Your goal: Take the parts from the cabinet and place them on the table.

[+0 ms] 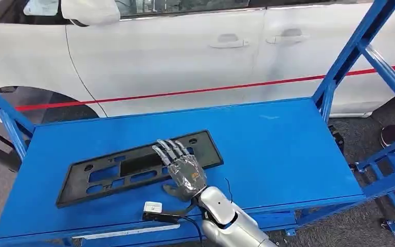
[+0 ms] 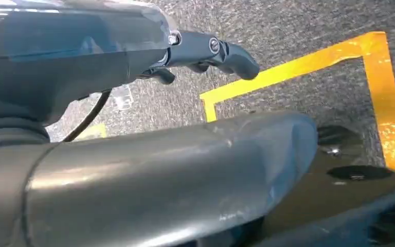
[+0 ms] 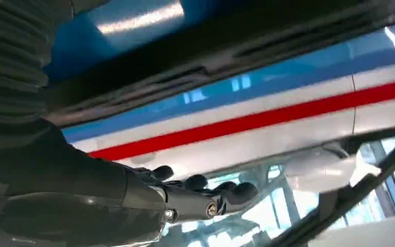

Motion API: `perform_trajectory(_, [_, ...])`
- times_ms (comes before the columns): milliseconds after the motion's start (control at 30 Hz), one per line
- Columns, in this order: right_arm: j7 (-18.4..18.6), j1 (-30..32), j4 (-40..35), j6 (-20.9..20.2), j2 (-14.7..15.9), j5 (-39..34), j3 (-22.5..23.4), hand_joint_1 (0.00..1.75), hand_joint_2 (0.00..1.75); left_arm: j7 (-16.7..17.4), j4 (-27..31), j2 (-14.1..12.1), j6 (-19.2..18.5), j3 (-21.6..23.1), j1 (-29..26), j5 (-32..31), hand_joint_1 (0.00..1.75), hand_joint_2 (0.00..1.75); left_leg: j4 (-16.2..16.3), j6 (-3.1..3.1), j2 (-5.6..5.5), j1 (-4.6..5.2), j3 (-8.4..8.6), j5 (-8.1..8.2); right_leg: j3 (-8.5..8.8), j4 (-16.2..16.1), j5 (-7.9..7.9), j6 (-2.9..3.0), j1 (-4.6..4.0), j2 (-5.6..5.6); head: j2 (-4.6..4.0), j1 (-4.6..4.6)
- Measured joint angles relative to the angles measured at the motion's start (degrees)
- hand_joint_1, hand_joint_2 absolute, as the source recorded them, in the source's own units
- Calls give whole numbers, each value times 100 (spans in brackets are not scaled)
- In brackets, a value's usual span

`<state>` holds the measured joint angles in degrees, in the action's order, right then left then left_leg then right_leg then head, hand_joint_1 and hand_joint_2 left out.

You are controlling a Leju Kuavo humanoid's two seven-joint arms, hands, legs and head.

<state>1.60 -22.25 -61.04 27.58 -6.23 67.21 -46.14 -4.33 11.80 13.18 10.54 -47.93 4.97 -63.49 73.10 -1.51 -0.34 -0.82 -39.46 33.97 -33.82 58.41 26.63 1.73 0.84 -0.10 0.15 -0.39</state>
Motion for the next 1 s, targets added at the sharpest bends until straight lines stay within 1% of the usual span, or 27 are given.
perform_trajectory(33, [-7,1,98,-50,-22,-7,0,0,175,4,0,0,2,11,-3,-17,0,0,247,-18,0,-5,-148,28,3,5,10,1,0,-2,2,-2])
perform_trajectory(67, [-20,-4,184,-96,-48,-20,0,0,175,9,0,0,2,17,-3,-28,0,0,237,-30,1,-16,-176,-75,11,11,21,-3,1,0,0,-4])
perform_trajectory(100, [-37,-22,282,-118,-83,-42,0,0,175,15,0,-4,9,26,-1,-33,0,0,-30,-35,2,-32,-79,-300,26,19,36,-14,5,9,2,-2])
perform_trajectory(133, [-53,-52,363,-124,-120,-59,0,0,175,17,2,-7,9,31,3,-35,0,0,-457,-34,4,-46,116,-574,52,26,57,-28,9,20,2,-4])
perform_trajectory(167, [-59,-82,446,-127,-175,-85,-4,0,175,18,0,-13,9,35,13,-46,0,0,-1006,-26,10,-53,367,-871,90,35,86,-54,13,28,2,-4])
perform_trajectory(200, [-66,-116,529,-124,-210,-101,-7,0,175,17,0,-15,9,39,18,-59,0,0,-1287,-12,13,-49,510,-861,108,35,105,-83,7,31,0,0])
perform_trajectory(233, [-83,-151,588,-105,-232,-120,-9,0,175,15,0,-13,7,44,40,-68,0,0,-1426,12,8,-7,573,-826,92,64,121,-122,-22,45,2,-15])
perform_trajectory(267, [-105,-185,647,-81,-251,-140,-13,0,175,11,0,-13,7,50,60,-70,0,0,-1391,63,0,-2,550,-822,84,38,99,-160,-18,40,2,-11])
perform_trajectory(300, [-120,-213,706,-57,-284,-166,-28,0,175,7,0,-15,4,57,62,-74,0,0,-1398,89,-3,11,545,-814,88,23,97,-183,-9,38,2,6])
perform_trajectory(333, [-127,-228,730,-37,-306,-192,-39,0,175,7,0,-20,7,59,60,-76,0,0,-1403,130,-4,23,546,-821,102,1,85,-221,-9,38,2,11])
perform_trajectory(367, [-138,-236,745,-28,-326,-201,-42,0,175,7,2,-20,7,59,62,-76,0,0,-1463,184,-1,-11,574,-852,107,7,105,-256,-17,42,2,7])
perform_trajectory(400, [-144,-237,760,-26,-328,-203,-42,0,175,2,0,-17,7,66,63,-79,0,0,-1504,220,5,-19,599,-874,79,125,196,-274,11,29,2,15])
perform_trajectory(433, [-149,-247,782,-26,-337,-203,-44,0,175,2,0,-15,7,68,72,-79,0,0,-1513,253,8,-18,602,-874,-57,398,376,-282,2,23,2,31])
perform_trajectory(500, [-133,-258,828,-22,-337,-183,-48,0,175,2,0,-15,4,72,81,-98,0,0,-1508,285,12,-3,597,-869,-516,1303,779,-294,-8,24,2,35])
perform_trajectory(533, [-83,-263,846,-22,-337,-133,-61,0,175,13,0,-15,4,72,81,-125,0,0,-1506,295,12,6,598,-862,-692,1619,855,-293,-7,24,2,31])
perform_trajectory(567, [12,-287,869,-61,-339,-53,-89,0,175,50,2,-17,-2,76,82,-157,0,0,-1503,299,11,13,604,-859,-762,1700,796,-287,-7,24,2,33])
perform_trajectory(600, [81,-346,902,-118,-356,7,-118,0,175,72,0,-17,-15,87,84,-199,0,0,-1500,300,8,18,615,-853,-696,1517,612,-271,-8,24,2,33])
perform_trajectory(633, [147,-416,946,-168,-383,35,-142,0,175,88,0,-17,-22,105,92,-223,0,0,-1495,293,4,21,628,-847,-535,1159,369,-248,-9,24,0,35])
perform_trajectory(667, [204,-496,999,-234,-429,39,-142,0,175,114,0,-17,-37,131,106,-269,0,0,-1488,280,-1,25,643,-838,-294,658,106,-208,-15,25,2,33])
perform_trajectory(700, [256,-581,1083,-301,-483,11,-142,0,175,142,0,-15,-55,161,119,-306,0,0,-1479,263,-4,25,646,-827,-86,229,-51,-161,-24,25,2,35])
perform_trajectory(733, [317,-675,1193,-365,-540,-35,-142,0,175,162,0,-11,-63,192,129,-332,0,0,-1435,223,-5,79,618,-802,-25,53,17,-139,-61,26,2,28])
perform_trajectory(767, [359,-748,1290,-407,-610,-74,-142,0,175,179,0,-13,-68,214,137,-341,0,0,-1456,197,-4,58,611,-810,-46,65,4,-143,-61,22,2,26])
perform_trajectory(833, [404,-858,1447,-437,-699,-125,-142,0,175,192,0,-15,-79,223,146,-358,0,0,-1480,135,-2,48,624,-824,-53,61,-4,-106,-74,38,2,22])
perform_trajectory(867, [453,-901,1512,-439,-741,-142,-142,0,175,192,0,-15,-79,229,159,-369,0,0,-1470,93,-4,49,632,-808,-29,1,-35,-60,-41,32,2,33])
perform_trajectory(900, [548,-948,1597,-457,-789,-155,-142,0,175,194,0,-17,-92,238,159,-369,0,0,-1385,59,4,30,608,-738,-4,-24,-52,-31,-19,15,2,18])
perform_trajectory(933, [641,-1026,1676,-494,-820,-157,-142,0,175,195,2,-17,-94,243,158,-378,0,0,-1130,36,3,29,500,-552,-5,-27,-53,-2,-15,13,2,-11])
perform_trajectory(1000, [829,-1168,1869,-595,-865,-142,-142,0,175,210,0,-17,-112,273,161,-404,0,0,-290,-11,3,7,112,-135,-8,-26,-48,12,-22,7,2,-17])
